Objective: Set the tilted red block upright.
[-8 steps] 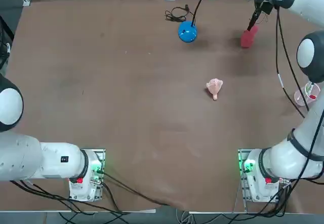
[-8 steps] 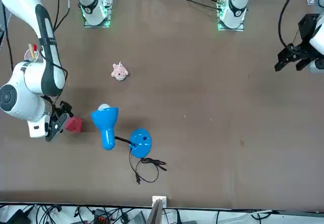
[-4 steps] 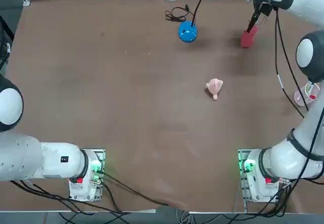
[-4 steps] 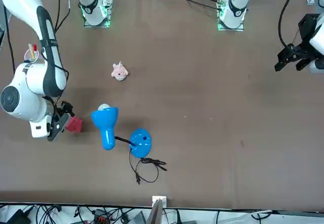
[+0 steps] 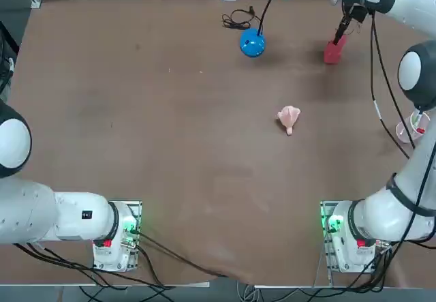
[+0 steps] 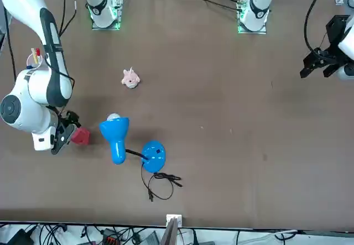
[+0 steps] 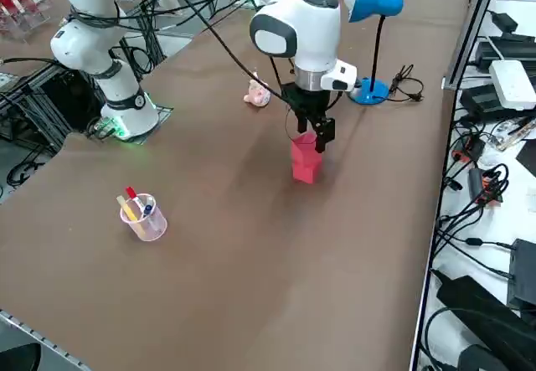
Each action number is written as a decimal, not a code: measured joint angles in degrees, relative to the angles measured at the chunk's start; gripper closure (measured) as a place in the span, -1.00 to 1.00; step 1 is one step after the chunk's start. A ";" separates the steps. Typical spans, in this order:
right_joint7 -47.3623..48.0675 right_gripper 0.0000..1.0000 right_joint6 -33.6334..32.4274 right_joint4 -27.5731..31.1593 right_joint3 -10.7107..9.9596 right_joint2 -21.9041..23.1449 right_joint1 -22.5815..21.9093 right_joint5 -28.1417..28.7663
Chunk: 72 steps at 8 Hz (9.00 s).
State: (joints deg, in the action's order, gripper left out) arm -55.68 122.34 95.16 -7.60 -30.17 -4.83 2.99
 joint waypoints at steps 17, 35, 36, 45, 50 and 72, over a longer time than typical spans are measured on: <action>26.07 -0.40 -5.91 -2.71 -3.24 1.69 0.00 0.19; 52.82 -0.40 -2.22 -2.56 -3.04 -2.22 -0.63 6.61; 53.45 -0.40 -2.21 -2.54 -3.04 -2.29 -0.63 6.61; 53.50 -0.40 -1.40 -2.09 -3.10 -2.92 -0.61 6.60; 53.44 -0.40 -1.16 -2.09 -3.10 -3.21 -0.62 6.60; 51.46 -1.00 -20.30 -11.98 -2.97 15.57 -1.65 6.51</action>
State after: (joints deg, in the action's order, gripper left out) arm -4.22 102.04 83.18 -10.57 -14.60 -6.48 9.51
